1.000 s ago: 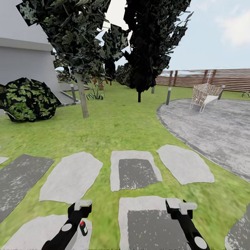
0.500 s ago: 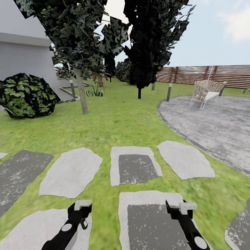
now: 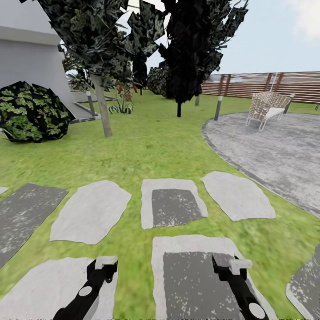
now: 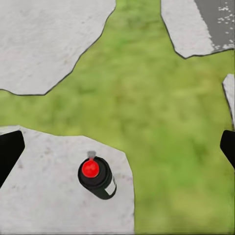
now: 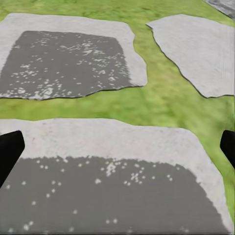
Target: In the garden, pick up the pesticide atomizer on the floor and spray pesticide onto both trees until each tree trunk is fully covered.
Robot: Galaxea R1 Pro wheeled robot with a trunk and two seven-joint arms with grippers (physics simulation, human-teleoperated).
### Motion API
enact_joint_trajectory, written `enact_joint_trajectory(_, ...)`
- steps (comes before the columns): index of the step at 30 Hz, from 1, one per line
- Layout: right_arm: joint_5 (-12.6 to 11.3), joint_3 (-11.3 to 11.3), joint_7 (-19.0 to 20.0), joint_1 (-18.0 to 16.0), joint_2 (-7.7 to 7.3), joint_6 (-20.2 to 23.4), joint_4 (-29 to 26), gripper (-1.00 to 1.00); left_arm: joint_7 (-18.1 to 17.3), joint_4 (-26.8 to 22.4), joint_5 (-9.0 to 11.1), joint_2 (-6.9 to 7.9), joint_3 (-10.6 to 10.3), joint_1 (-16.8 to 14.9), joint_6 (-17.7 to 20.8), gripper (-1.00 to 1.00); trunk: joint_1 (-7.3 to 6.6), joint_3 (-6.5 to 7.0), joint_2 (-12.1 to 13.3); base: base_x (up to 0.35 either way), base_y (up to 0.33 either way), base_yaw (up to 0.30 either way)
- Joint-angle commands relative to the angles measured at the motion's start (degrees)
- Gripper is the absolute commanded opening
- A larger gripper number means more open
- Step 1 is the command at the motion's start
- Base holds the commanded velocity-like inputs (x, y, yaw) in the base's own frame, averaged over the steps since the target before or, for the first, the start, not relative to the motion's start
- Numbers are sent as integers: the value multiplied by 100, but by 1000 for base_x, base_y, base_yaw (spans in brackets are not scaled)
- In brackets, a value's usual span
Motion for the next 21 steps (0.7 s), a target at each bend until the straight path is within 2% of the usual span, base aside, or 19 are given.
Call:
enact_joint_trajectory(1, 0, 0, -2, 0, 0, 0, 1, 100, 0, -2, -2, 0, 0, 0, 0, 100, 2, -32, -2, 0, 0, 0)
enact_joint_trajectory(14, 2, 0, -4, -2, 0, 0, 4, 100, 0, -5, -2, 0, 0, 0, 0, 100, 36, -440, -19, 0, 0, 0)
enact_joint_trajectory(21, -1, 4, -4, 0, 0, 0, -2, 100, 0, -8, -2, 0, 0, 0, 0, 100, 54, -659, -29, 0, 0, 70)
